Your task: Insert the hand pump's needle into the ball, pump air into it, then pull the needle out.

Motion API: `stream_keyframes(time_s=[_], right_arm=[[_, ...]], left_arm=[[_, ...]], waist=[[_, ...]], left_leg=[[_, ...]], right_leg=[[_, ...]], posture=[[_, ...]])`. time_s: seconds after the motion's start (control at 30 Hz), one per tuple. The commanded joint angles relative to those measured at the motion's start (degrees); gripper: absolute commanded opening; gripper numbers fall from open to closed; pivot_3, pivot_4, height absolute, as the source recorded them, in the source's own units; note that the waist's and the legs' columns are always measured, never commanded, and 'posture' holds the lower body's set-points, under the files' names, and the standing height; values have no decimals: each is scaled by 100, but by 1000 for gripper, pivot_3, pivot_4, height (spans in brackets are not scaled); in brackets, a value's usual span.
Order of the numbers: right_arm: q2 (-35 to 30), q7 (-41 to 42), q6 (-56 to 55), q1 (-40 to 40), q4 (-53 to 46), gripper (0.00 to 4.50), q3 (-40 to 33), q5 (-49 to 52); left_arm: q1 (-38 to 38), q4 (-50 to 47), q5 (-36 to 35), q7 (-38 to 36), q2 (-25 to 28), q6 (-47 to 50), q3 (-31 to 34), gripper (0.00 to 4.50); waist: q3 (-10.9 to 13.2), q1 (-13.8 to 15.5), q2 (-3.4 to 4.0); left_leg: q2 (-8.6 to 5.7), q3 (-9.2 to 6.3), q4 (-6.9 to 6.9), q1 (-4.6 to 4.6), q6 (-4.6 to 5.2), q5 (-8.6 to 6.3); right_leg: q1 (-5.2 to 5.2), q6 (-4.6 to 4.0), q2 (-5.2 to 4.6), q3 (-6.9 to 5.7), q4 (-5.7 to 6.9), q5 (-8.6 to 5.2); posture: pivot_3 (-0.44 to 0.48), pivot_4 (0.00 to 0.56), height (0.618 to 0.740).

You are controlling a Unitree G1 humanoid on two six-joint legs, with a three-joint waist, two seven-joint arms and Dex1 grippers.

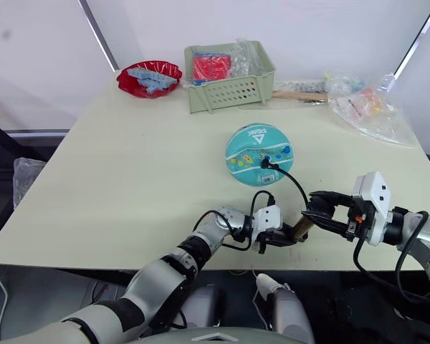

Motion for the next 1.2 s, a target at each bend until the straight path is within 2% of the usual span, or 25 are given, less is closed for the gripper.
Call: stream_keyframes(time_s=[0.03,0.17,0.47,0.7,0.93,1.2], right_arm=[[-213,-22,377,-89,-30,1833,-400,295],[-543,-55,875,-370,-163,1833,-974,867],[-1248,-389,2005,-1080,-87,1833,-2047,2103],[-1733,-490,2470,-1652,233,1833,-2549,2504],[-1996,-694,2817,-2149,464,1833,-2666,2748],[-1987,-650,2857,-2126,406,1833,-2549,2609]], left_arm=[[229,463,314,-101,153,211,-207,1047],[245,469,325,-101,138,203,-216,1047],[264,467,334,-116,125,182,-218,1047],[246,472,341,-113,105,182,-220,1047],[231,476,341,-93,94,179,-214,1047],[224,475,342,-86,94,176,-207,1047]], waist=[[2,0,3],[32,16,41],[57,31,67],[66,34,77],[69,37,79],[69,37,79]], left_leg=[[0,1,0,-1,0,0],[-5,5,1,-6,0,0],[-8,10,1,-12,0,0],[-9,12,1,-15,0,0],[-8,11,1,-16,0,0],[-8,13,1,-17,0,0]], right_leg=[[0,-6,0,1,0,3],[-3,-5,-8,2,-1,4],[-5,-4,-11,0,-6,5],[-7,-3,-12,1,-7,5],[-9,-4,-14,1,-8,5],[-10,-3,-14,2,-8,5]], posture=[[0,150,738],[0,150,738],[0,150,738],[0,150,738],[0,150,738],[0,150,738]])
